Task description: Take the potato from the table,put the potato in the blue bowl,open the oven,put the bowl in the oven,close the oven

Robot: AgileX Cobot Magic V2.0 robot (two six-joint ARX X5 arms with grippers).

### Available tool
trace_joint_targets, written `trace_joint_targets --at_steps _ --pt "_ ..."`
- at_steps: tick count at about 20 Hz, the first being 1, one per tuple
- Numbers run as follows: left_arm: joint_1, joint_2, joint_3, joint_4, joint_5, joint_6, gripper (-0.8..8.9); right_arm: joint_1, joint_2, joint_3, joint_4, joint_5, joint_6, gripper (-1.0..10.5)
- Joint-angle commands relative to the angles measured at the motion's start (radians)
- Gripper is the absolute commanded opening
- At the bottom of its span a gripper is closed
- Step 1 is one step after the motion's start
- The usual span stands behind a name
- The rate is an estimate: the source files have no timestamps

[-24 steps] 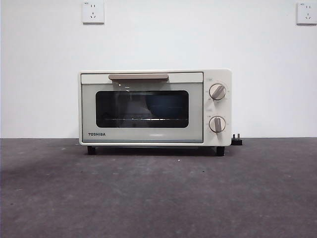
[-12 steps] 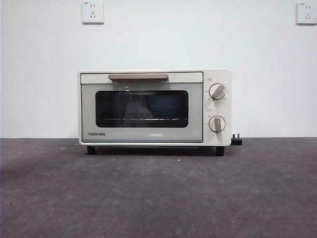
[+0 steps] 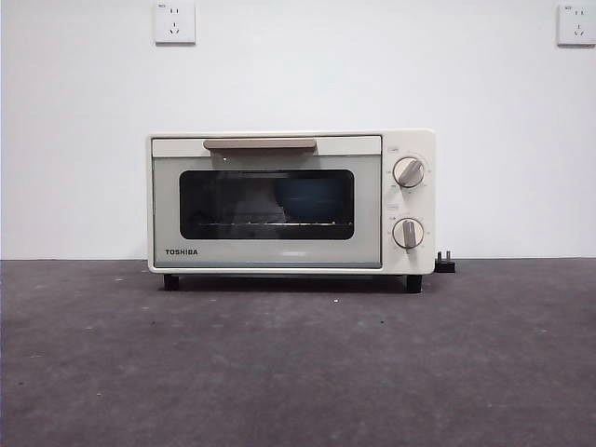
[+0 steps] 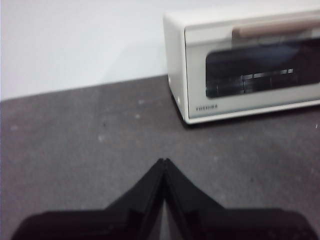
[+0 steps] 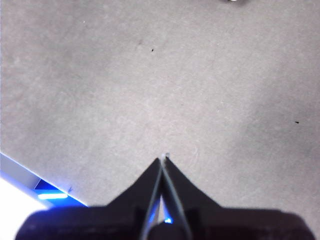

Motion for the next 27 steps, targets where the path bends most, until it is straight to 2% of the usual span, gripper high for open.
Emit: trace_joint_targets --at_steps 1,5,9,12,14,18,21,27 --pt "0.008 -0.045 -0.056 0.038 -0.005 -0.023 -0.04 0.000 0.002 -0.010 0.007 0.001 -0.007 0.0" --pt "0.016 -0.104 -0.123 0.069 -0.005 -0.088 -0.04 0.000 0.002 -0.010 0.006 0.000 -0.007 0.0" --pt "0.048 -0.103 -0.123 0.047 -0.009 -0.092 -0.04 0.000 0.002 -0.010 0.006 0.001 -0.007 0.0" --pt "0.051 -0.104 -0.123 -0.027 -0.108 -0.121 -0.04 0.000 0.002 -0.010 0.006 0.001 -0.007 0.0" --pt "0.051 -0.104 -0.123 -0.025 -0.134 -0.122 -0.04 0.000 0.002 -0.010 0.006 0.001 -0.007 0.0" --pt "0.051 -0.103 -0.123 -0.025 -0.119 -0.124 -0.04 0.000 0.002 -0.010 0.006 0.000 -0.006 0.0" --pt "0.051 -0.103 -0.123 -0.019 -0.054 -0.176 -0.04 0.000 0.002 -0.010 0.006 0.000 -0.007 0.0" --pt "0.051 -0.091 -0.123 -0.019 -0.052 -0.175 -0.04 0.000 0.002 -0.010 0.006 0.001 -0.007 0.0"
